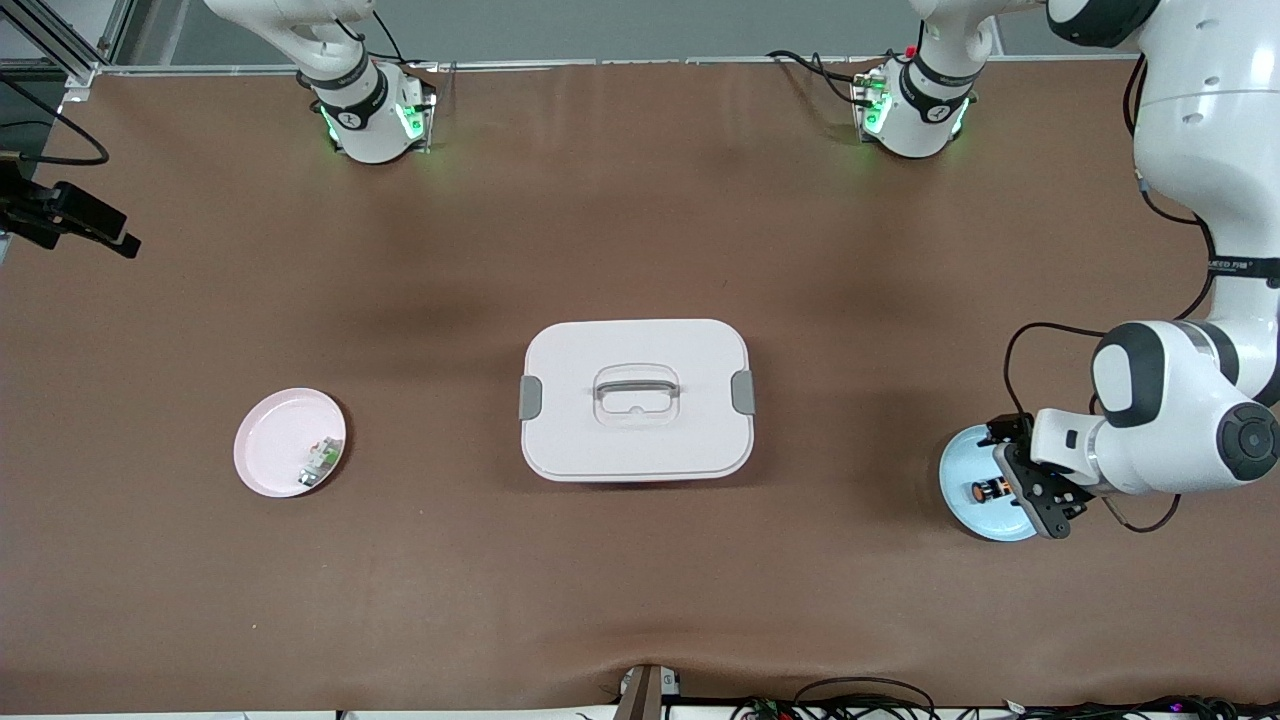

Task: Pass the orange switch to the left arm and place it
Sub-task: 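Lower the orange switch onto the blue plate with the left gripper, then open the left gripper and lift it off the switch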

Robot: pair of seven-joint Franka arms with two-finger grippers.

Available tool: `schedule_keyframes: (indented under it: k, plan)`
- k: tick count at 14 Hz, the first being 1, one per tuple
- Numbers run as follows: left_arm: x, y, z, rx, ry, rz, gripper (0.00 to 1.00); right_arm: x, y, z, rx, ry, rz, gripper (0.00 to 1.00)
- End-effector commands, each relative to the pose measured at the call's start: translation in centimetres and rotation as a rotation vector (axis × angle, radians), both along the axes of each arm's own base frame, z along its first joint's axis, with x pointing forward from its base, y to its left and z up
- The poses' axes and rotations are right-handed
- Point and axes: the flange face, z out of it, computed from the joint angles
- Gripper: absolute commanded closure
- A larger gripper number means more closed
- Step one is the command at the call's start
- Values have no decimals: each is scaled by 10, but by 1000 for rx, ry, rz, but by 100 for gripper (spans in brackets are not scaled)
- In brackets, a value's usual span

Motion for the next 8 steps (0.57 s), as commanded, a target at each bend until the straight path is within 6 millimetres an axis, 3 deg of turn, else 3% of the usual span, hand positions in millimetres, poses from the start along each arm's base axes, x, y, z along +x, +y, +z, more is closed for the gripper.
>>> schedule_keyframes:
  k: [1, 6, 8]
  plan:
    - [-8, -14, 24, 72, 23, 80, 0, 6, -2, 2, -13, 3, -7, 0]
    - [-20, -20, 61, 114, 76, 327, 0, 5, -3, 5, -14, 4, -9, 0]
    - [-30, -37, 82, 149, 100, 459, 0, 6, -6, 10, -17, -12, -14, 0]
